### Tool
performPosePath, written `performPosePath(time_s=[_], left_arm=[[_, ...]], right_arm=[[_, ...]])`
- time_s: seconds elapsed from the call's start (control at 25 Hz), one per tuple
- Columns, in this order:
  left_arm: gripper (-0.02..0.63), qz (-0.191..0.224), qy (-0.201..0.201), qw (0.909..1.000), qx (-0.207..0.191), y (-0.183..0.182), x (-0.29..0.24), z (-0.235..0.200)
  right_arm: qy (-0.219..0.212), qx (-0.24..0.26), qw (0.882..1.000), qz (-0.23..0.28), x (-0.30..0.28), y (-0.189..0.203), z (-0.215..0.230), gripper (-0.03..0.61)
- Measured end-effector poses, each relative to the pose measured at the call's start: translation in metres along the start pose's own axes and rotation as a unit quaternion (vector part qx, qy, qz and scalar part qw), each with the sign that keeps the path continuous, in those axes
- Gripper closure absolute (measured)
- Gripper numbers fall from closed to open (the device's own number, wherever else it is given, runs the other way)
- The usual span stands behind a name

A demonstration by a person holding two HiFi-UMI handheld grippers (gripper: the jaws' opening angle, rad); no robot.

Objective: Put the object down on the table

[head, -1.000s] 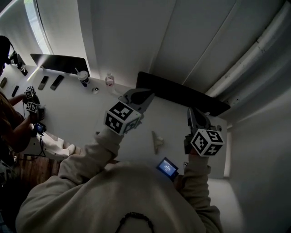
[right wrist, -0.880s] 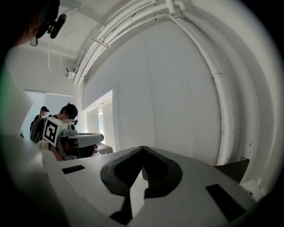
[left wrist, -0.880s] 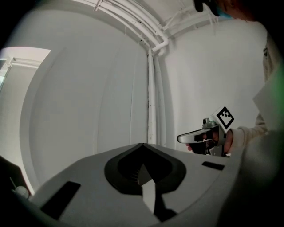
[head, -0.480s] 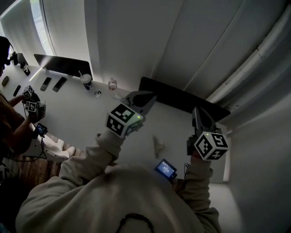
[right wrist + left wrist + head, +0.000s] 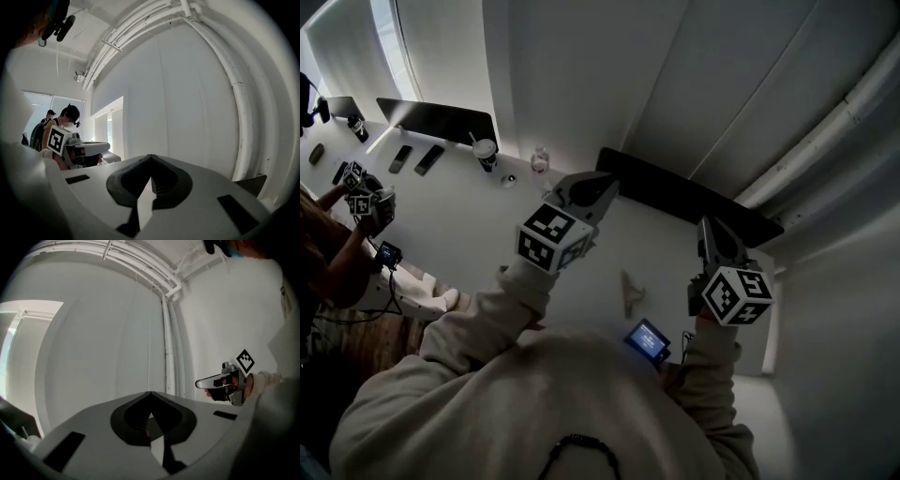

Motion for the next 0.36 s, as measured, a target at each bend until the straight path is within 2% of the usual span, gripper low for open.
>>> performPosePath(time_s=[0.36], left_arm=[[0.618,-0.003,0.013,0.9998,-0.015,0.006,-0.018,0.009]], right_arm=[[-0.007,0.018,1.0,0.001,-0.006,-0.003,0.008,0.56]])
Point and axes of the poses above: the fingertips, and each gripper's own axes: x backward along the fingers, z to its right, y out of its underside, the point moved 9 cm from there along x, backward along the fingers, and after that the axes turned 1 degree about y, right-handed, at the moved point
